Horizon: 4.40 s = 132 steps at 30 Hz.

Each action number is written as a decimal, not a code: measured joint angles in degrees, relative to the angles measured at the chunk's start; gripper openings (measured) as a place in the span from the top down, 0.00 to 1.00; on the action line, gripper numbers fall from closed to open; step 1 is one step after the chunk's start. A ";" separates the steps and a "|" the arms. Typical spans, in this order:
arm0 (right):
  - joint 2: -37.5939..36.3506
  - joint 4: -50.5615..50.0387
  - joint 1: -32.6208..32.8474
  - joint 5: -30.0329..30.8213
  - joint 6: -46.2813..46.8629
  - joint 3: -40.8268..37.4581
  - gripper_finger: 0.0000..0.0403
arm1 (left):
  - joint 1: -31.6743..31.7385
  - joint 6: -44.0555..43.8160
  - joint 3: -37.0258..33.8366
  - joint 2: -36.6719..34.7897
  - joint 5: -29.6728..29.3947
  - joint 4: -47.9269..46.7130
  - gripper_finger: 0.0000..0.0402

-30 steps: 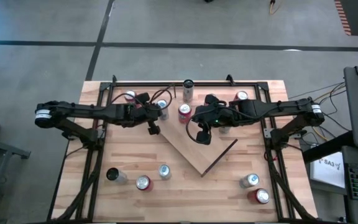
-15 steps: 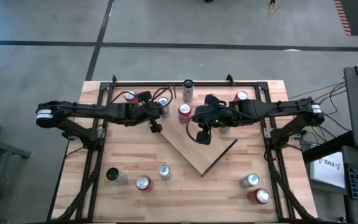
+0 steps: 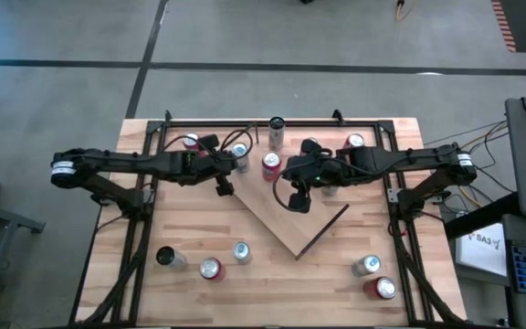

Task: Place canned beverage on shelf
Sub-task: Put the center blue soda can on the shelf

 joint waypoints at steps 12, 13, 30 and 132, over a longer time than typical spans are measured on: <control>0.00 0.01 -0.01 0.00 -0.02 -0.48 0.97 | 0.37 -0.26 0.00 0.02 -0.20 0.94 1.00; 0.00 0.01 0.00 0.00 -0.03 -0.48 0.97 | 0.37 -0.26 0.00 0.02 -0.20 1.28 1.00; 0.00 0.00 0.01 0.00 -0.04 -1.41 0.97 | 0.42 1.76 0.00 0.01 -0.13 7.19 1.00; 0.00 16.54 -1.37 -0.29 -3.61 -7.63 0.97 | -0.09 8.34 1.62 -0.20 9.05 5.70 1.00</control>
